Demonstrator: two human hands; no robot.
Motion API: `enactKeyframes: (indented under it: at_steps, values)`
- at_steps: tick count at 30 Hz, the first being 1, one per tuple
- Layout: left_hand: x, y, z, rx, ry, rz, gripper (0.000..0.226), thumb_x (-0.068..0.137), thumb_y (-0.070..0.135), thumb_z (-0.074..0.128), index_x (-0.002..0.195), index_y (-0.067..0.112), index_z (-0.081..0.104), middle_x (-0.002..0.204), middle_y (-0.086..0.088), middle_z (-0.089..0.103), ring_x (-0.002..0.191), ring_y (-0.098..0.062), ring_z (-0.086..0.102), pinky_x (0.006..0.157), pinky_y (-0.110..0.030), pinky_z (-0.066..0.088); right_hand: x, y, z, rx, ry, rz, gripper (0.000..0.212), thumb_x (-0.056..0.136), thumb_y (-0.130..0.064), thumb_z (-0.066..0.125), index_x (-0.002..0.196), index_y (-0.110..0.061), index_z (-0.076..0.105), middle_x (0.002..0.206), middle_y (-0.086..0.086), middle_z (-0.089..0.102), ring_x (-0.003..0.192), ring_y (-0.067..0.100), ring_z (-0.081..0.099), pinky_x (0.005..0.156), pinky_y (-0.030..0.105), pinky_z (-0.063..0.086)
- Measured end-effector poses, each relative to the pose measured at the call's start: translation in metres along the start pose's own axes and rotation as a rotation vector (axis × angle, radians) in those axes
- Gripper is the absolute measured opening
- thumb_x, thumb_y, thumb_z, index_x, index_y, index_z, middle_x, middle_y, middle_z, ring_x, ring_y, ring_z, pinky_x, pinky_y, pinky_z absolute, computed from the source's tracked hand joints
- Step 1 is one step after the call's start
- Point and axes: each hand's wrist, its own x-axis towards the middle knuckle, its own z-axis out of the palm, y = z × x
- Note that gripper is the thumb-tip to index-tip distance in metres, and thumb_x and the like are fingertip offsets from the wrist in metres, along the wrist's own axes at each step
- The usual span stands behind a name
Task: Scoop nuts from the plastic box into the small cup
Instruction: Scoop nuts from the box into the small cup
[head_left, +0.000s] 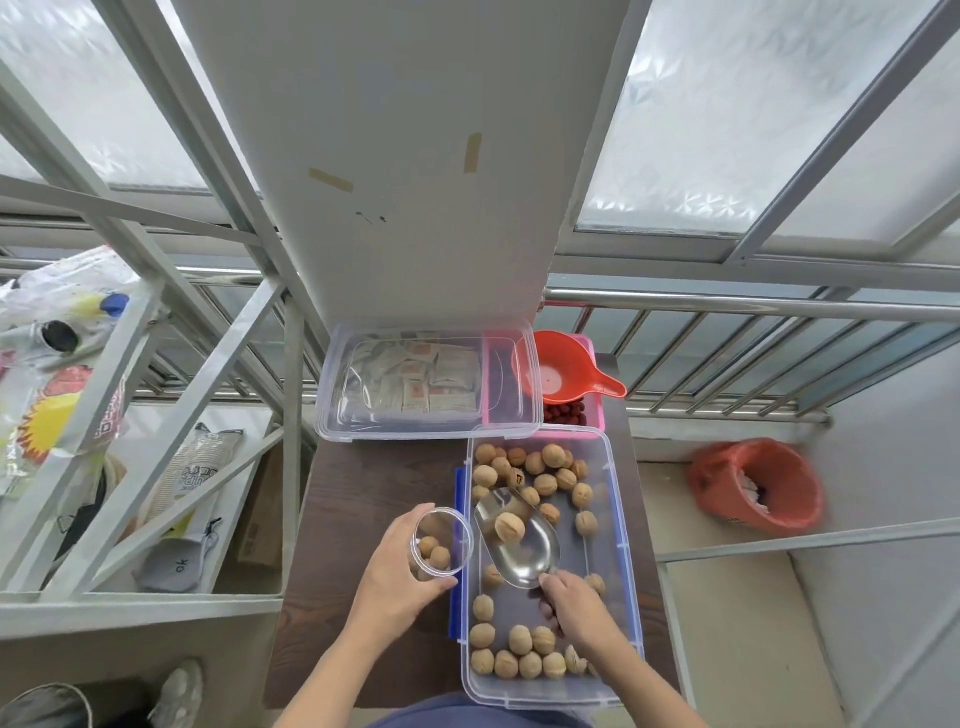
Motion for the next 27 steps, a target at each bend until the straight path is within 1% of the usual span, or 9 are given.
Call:
enactKeyframes:
  at_steps: [4, 7, 9, 14, 18, 21, 23, 25, 27]
  values:
    - [0.002, 0.002, 0.002, -0.001, -0.005, 0.000, 0.092, 0.073, 0.013, 0.097, 0.151, 0.032, 0.051, 0.147, 0.017, 0.056, 0.129, 0.010, 0.052, 0.096, 0.008, 0.036, -0.043, -0.025, -0.028, -0.152, 0.003, -0.075, 0.032, 0.100, -0.023, 0.047, 0.079, -0.012, 0.067, 0.057, -0.002, 0.053, 0.046, 0.008, 0.043, 0.050, 0.026, 0.035]
    - [0.002, 0.005, 0.002, 0.012, -0.012, 0.024, 0.093, 0.073, 0.009, 0.097, 0.152, 0.031, 0.051, 0.148, 0.017, 0.054, 0.128, 0.019, 0.048, 0.098, 0.009, 0.033, -0.072, -0.046, -0.039, -0.367, -0.006, -0.156, 0.034, 0.100, -0.035, 0.047, 0.076, -0.021, 0.066, 0.065, -0.005, 0.064, 0.057, 0.006, 0.056, 0.062, 0.031, 0.045]
    - [0.002, 0.007, 0.002, 0.027, -0.012, 0.054, 0.093, 0.072, 0.010, 0.097, 0.151, 0.032, 0.052, 0.147, 0.018, 0.055, 0.130, 0.022, 0.045, 0.101, 0.008, 0.033, -0.086, -0.058, -0.040, -0.506, -0.012, -0.201, 0.036, 0.102, -0.042, 0.044, 0.081, -0.022, 0.066, 0.073, -0.005, 0.066, 0.066, 0.009, 0.059, 0.064, 0.031, 0.045]
    - [-0.002, 0.006, 0.003, 0.023, 0.009, 0.105, 0.096, 0.068, 0.008, 0.098, 0.145, 0.042, 0.052, 0.147, 0.022, 0.055, 0.136, 0.013, 0.048, 0.109, 0.001, 0.034, -0.107, -0.073, -0.026, -0.885, 0.133, -0.313, 0.040, 0.102, -0.053, 0.034, 0.078, -0.024, 0.046, 0.085, 0.002, 0.062, 0.073, 0.026, 0.051, 0.062, 0.040, 0.038]
    - [-0.004, 0.004, 0.003, 0.018, 0.007, 0.116, 0.094, 0.069, 0.011, 0.097, 0.146, 0.042, 0.051, 0.148, 0.022, 0.054, 0.139, 0.008, 0.049, 0.112, -0.004, 0.035, -0.121, -0.073, -0.025, -0.956, 0.230, -0.311, 0.038, 0.102, -0.052, 0.032, 0.083, -0.022, 0.047, 0.083, 0.000, 0.055, 0.075, 0.027, 0.049, 0.066, 0.039, 0.040]
    - [-0.008, 0.004, 0.004, 0.027, 0.016, 0.102, 0.092, 0.074, 0.014, 0.095, 0.150, 0.038, 0.049, 0.148, 0.029, 0.049, 0.138, 0.015, 0.045, 0.109, 0.001, 0.033, -0.129, -0.061, -0.034, -0.924, 0.265, -0.283, 0.038, 0.101, -0.051, 0.033, 0.080, -0.023, 0.048, 0.081, -0.001, 0.058, 0.073, 0.025, 0.052, 0.065, 0.039, 0.042]
    - [-0.009, 0.003, 0.005, 0.021, 0.027, 0.080, 0.091, 0.076, 0.014, 0.094, 0.152, 0.036, 0.049, 0.148, 0.028, 0.049, 0.137, 0.015, 0.045, 0.109, -0.001, 0.035, -0.125, -0.048, -0.042, -0.808, 0.252, -0.252, 0.040, 0.099, -0.053, 0.036, 0.076, -0.022, 0.048, 0.077, -0.003, 0.062, 0.069, 0.019, 0.055, 0.060, 0.035, 0.042]
    - [-0.010, 0.003, 0.005, 0.019, 0.037, 0.063, 0.092, 0.075, 0.014, 0.094, 0.152, 0.036, 0.048, 0.148, 0.027, 0.050, 0.136, 0.012, 0.046, 0.111, -0.008, 0.038, -0.110, -0.032, -0.049, -0.505, 0.149, -0.166, 0.041, 0.100, -0.051, 0.043, 0.073, -0.023, 0.053, 0.068, -0.005, 0.060, 0.059, 0.012, 0.052, 0.057, 0.030, 0.039]
    - [-0.011, 0.003, 0.006, 0.019, 0.052, 0.050, 0.092, 0.075, 0.014, 0.095, 0.152, 0.035, 0.048, 0.146, 0.023, 0.053, 0.135, 0.006, 0.051, 0.111, -0.014, 0.040, -0.088, -0.013, -0.051, -0.085, 0.057, 0.023, 0.041, 0.100, -0.049, 0.050, 0.075, -0.019, 0.061, 0.063, -0.004, 0.051, 0.048, 0.011, 0.039, 0.049, 0.027, 0.031]
